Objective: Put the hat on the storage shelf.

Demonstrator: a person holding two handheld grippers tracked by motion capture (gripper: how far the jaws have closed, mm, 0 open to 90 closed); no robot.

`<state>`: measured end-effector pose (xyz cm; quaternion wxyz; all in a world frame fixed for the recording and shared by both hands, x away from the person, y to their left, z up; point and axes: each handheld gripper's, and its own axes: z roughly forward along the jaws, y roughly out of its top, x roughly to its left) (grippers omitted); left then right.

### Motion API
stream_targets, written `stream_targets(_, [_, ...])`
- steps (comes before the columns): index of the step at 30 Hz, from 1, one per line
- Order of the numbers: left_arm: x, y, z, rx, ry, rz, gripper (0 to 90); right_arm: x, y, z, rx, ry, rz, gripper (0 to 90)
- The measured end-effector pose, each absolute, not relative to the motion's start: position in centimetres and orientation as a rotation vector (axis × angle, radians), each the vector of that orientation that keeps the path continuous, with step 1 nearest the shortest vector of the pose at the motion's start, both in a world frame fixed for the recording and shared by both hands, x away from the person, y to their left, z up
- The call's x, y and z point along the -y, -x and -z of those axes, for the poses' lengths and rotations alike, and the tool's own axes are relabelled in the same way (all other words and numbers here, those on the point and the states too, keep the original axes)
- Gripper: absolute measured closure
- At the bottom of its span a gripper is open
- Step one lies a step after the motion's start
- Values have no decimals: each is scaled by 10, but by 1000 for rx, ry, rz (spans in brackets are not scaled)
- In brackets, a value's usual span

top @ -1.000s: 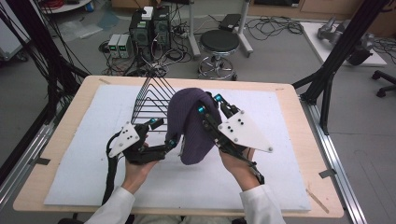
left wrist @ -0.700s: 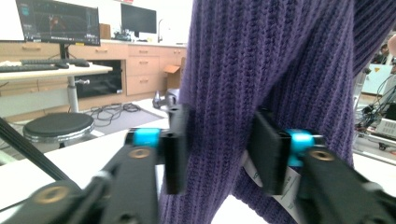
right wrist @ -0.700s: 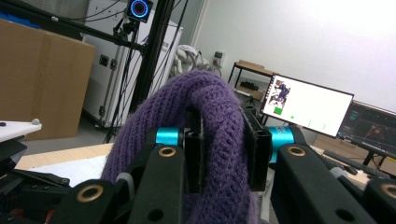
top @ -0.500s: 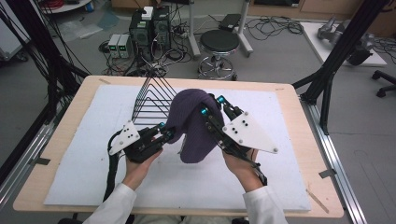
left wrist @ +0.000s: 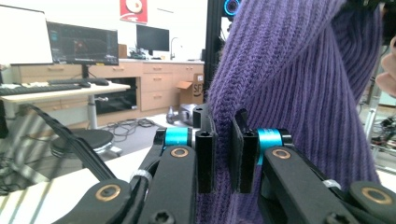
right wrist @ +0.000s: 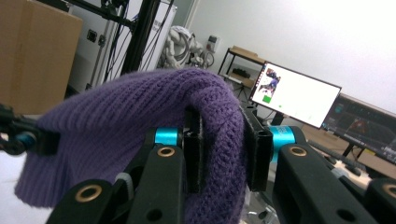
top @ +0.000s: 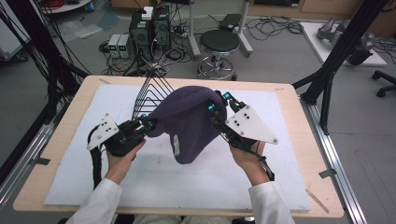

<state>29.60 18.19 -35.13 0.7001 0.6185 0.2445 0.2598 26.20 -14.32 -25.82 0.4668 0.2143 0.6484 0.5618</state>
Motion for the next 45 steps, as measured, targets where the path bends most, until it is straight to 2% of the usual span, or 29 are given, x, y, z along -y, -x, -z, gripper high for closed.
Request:
stream_targets(9, [-197, -308, 324, -518, -1413, -642, 826, 134, -283, 255, -1552, -486, -1299, 740])
stream_targets(27, [-201, -344, 276, -551, -1361, -719, 828, 110, -336, 202, -1461, -429, -1229, 731])
stream_targets(35, [-207, -354, 277, -582, -1374, -751, 827, 100, -359, 204, -1471, -442, -1222, 732])
stream_targets(45, [-221, -366, 296, -652, -1393, -770, 827, 79, -383, 219, -1531, -418, -1136, 725])
